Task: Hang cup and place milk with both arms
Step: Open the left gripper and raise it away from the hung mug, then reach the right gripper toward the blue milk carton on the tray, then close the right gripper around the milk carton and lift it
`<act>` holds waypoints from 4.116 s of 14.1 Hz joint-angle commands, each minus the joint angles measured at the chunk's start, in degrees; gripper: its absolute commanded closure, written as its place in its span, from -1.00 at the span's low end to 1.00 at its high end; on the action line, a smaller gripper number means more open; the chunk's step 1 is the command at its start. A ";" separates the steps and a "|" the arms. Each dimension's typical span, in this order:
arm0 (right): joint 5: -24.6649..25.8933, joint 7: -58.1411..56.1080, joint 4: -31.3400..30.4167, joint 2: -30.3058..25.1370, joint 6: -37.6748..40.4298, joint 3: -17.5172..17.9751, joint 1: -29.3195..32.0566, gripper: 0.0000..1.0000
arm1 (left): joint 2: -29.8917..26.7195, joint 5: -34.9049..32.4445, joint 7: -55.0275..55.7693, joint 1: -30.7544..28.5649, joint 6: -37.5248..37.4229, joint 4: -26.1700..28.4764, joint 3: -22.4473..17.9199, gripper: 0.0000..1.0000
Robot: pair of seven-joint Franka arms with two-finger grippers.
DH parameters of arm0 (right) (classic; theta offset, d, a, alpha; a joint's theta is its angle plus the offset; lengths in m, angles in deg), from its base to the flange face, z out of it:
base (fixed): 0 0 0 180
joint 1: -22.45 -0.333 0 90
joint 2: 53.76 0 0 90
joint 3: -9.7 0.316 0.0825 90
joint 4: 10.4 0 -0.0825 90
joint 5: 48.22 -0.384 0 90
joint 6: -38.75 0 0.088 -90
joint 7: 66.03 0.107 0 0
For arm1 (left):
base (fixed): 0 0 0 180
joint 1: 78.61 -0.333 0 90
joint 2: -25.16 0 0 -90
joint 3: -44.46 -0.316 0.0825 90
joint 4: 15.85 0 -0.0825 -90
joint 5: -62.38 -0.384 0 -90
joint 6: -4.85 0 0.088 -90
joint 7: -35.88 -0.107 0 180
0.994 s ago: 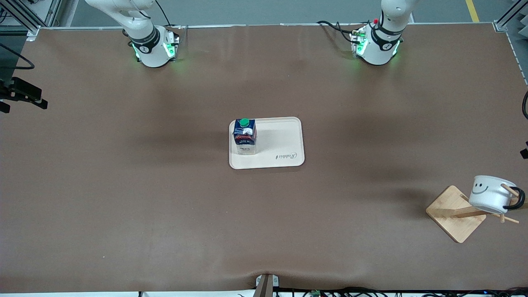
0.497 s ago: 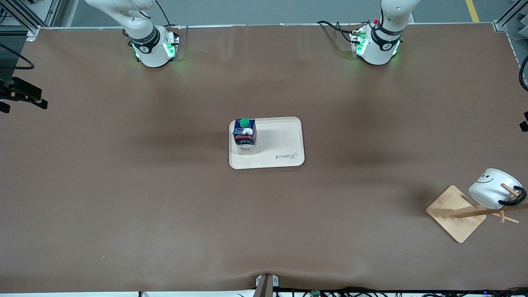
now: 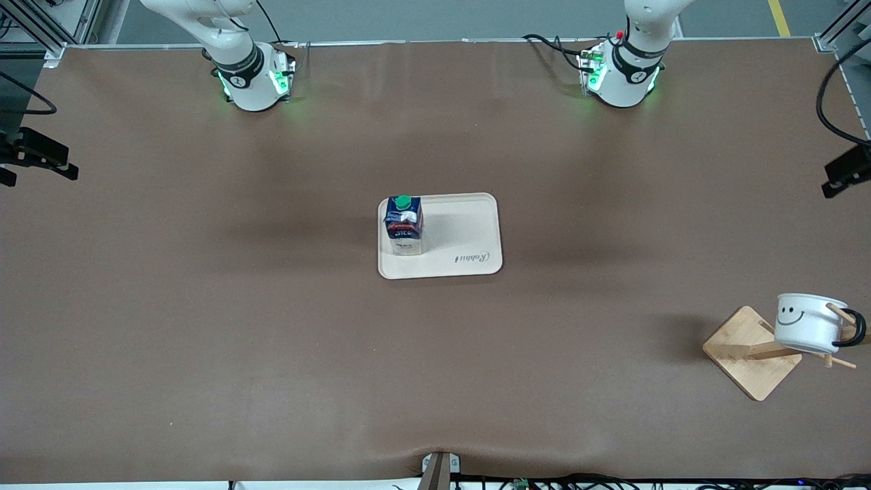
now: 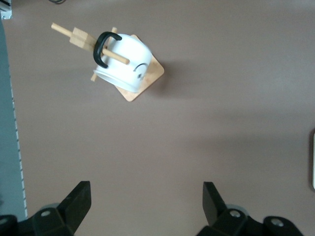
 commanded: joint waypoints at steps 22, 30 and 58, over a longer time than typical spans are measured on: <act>0.36 -0.12 0.55 6.80 0.39 0.45 -0.10 -1.00 | -8.55 6.82 10.04 25.70 1.65 12.51 -19.63 -1.00; -5.26 5.72 -0.16 9.09 4.79 0.63 -4.74 -1.00 | -7.05 3.83 10.30 25.79 2.61 11.81 -19.36 -1.00; 2.38 66.41 -11.04 22.09 -34.21 0.36 -51.08 -1.00 | -7.14 4.44 10.04 24.56 5.51 12.43 -19.72 -1.00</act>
